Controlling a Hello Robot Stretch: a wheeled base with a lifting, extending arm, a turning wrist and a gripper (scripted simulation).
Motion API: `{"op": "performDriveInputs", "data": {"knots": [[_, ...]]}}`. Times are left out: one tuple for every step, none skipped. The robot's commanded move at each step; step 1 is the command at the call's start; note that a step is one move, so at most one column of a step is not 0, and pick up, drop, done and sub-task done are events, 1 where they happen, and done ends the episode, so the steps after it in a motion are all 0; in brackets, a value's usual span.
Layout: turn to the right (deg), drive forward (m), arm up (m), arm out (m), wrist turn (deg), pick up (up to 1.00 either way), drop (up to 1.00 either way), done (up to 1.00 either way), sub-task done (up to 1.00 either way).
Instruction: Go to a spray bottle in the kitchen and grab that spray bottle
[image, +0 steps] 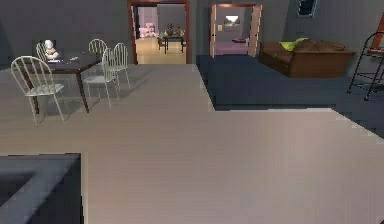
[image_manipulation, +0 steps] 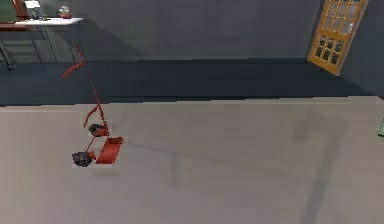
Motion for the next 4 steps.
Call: {"op": "performDriveInputs", "data": {"knots": [[0.0,1.00,0.00,0.00,0.0,0.00,0.00,0.00,0.00],[-12.0,0.00,0.00,0.00,0.0,0.00,0.00,0.00,0.00],[0.0,0.20,0.00,0.00,0.0,0.00,0.00,0.00,0.00],[0.0,1.00,0.00,0.00,0.0,0.00,0.00,0.00,0.00]]}}
